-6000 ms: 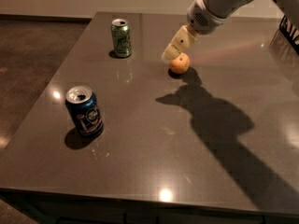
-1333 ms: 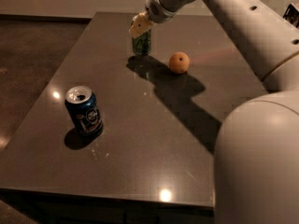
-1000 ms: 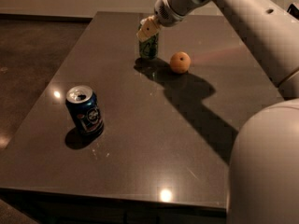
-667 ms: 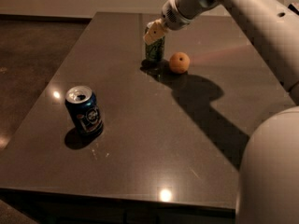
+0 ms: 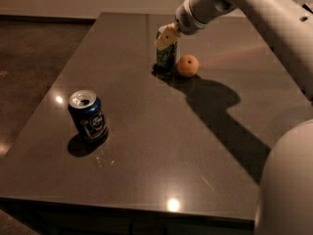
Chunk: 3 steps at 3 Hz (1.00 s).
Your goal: Move green can near orange
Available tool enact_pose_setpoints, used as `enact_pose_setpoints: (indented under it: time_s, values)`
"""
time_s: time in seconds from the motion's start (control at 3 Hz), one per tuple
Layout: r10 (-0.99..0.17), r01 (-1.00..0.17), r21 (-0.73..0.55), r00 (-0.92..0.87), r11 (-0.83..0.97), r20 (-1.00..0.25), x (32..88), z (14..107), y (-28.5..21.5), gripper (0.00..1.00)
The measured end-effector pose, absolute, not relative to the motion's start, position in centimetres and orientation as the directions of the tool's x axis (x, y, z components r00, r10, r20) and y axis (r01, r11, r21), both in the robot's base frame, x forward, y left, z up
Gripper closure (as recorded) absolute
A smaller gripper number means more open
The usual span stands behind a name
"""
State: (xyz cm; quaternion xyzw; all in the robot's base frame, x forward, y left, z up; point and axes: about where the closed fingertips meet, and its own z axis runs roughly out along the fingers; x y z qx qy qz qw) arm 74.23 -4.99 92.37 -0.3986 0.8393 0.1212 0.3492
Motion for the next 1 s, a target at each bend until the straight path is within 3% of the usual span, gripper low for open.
enact_pose_setpoints:
  time_s: [0.67, 1.0]
  values:
    - [-0.589, -0.759, -0.068, -0.44, 0.647, -0.678, 74.3, 91.69, -4.54, 0.0]
    - [-0.589, -0.76, -0.068, -0.44, 0.647, -0.678, 74.3, 91.68, -4.53, 0.0]
